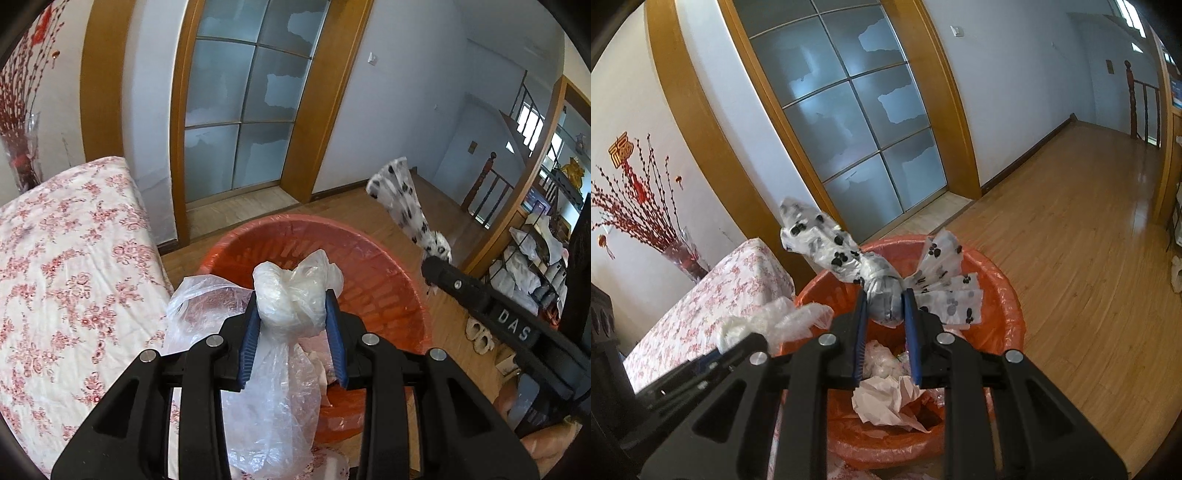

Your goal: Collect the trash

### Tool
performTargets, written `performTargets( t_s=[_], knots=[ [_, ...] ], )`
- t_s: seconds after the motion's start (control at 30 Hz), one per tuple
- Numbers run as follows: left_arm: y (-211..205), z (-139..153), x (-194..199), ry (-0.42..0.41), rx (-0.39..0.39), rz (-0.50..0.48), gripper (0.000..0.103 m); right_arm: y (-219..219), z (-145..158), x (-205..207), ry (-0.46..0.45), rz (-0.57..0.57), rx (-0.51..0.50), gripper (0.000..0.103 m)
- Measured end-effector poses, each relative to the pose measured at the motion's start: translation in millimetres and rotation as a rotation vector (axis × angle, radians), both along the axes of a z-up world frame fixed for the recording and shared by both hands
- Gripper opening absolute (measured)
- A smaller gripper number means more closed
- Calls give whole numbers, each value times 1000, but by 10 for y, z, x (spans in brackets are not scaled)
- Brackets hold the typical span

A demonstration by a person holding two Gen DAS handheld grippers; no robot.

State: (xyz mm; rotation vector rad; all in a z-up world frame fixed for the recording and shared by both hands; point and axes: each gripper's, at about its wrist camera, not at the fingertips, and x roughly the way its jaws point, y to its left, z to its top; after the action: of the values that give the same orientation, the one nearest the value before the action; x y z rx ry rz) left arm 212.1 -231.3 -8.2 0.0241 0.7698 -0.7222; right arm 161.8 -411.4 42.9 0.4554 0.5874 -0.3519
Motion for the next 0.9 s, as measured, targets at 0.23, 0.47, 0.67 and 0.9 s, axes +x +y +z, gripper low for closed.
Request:
performTargets(
  t_s=[0.23,0.47,0.67,0.9],
  knots=[
    [-2,-77,36,15,18,15,47,-46,8,28,-15,6,18,35],
    [140,-113,78,37,26,57,50,-58,26,-80,-18,-17,13,46],
    [317,20,-34,19,7,75,51,70,154,-261,-29,-19,-46,56],
    [843,251,-374,-83,-1,149,64,395,395,-568,-65,9,-130,78]
  ],
)
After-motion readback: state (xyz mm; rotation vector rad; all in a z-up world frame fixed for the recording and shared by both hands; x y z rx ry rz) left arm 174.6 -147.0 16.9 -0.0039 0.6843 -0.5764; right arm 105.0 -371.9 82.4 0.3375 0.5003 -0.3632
